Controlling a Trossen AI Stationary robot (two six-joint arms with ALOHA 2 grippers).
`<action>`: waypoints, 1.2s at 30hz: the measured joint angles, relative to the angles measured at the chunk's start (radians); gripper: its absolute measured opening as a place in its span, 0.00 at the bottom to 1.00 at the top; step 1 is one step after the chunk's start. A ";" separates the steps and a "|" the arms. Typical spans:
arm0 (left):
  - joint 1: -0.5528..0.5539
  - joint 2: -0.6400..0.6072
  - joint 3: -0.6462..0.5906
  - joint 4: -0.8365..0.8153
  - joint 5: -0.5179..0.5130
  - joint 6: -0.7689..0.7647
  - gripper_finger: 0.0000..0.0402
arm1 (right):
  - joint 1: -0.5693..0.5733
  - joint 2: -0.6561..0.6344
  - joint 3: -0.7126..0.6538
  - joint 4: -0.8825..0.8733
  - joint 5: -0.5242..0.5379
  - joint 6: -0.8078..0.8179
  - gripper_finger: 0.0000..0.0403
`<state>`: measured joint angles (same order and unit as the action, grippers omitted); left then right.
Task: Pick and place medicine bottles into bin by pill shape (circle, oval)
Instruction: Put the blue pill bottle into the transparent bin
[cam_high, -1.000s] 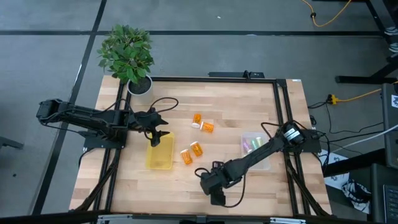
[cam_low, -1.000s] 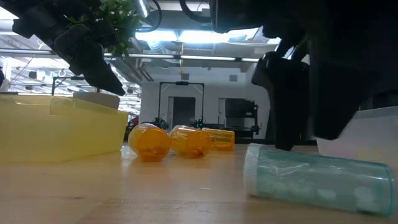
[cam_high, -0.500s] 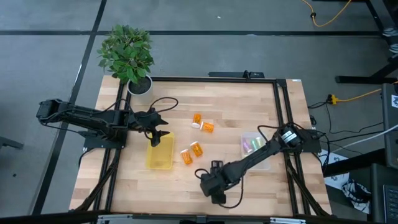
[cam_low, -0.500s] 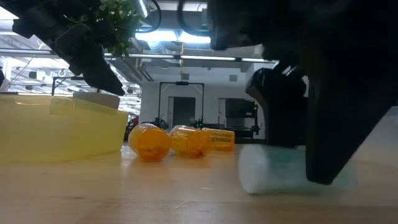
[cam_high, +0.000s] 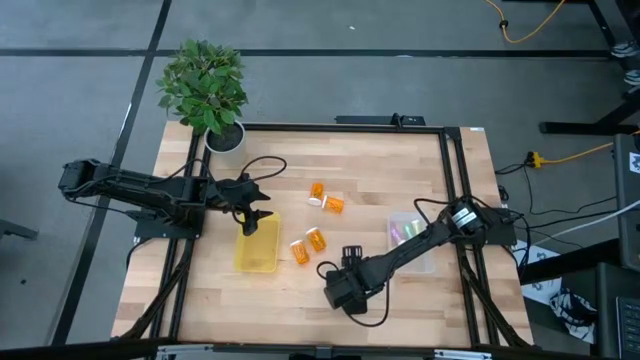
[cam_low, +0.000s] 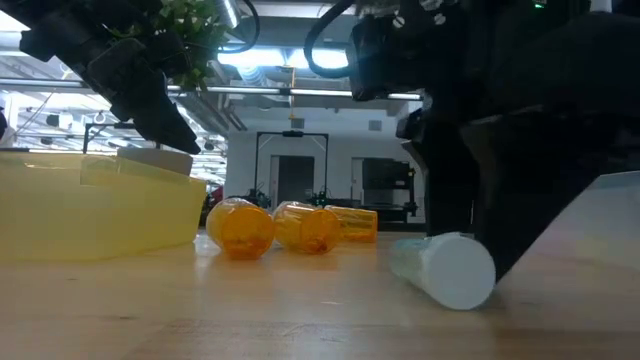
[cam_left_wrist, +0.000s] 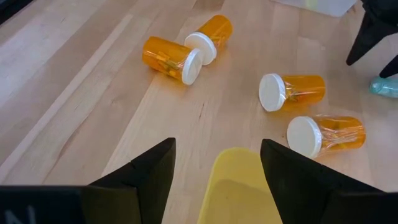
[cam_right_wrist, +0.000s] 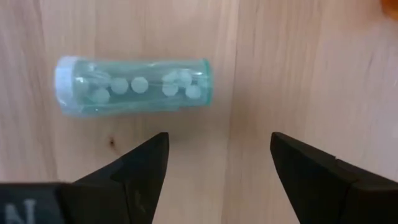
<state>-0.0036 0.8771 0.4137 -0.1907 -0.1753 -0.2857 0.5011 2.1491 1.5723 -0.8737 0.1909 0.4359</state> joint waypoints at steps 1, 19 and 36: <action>0.000 0.000 0.000 0.000 0.000 0.000 0.57 | 0.000 -0.002 0.000 0.004 0.000 0.000 0.70; 0.000 0.000 0.000 -0.003 0.000 0.000 0.57 | 0.047 0.011 0.157 -0.075 -0.033 -0.607 0.70; 0.000 0.000 0.000 -0.003 0.000 -0.001 0.57 | 0.002 0.068 0.156 0.000 -0.098 -0.867 0.70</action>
<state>-0.0036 0.8770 0.4137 -0.1934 -0.1749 -0.2867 0.5026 2.2169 1.7283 -0.8741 0.0926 -0.4312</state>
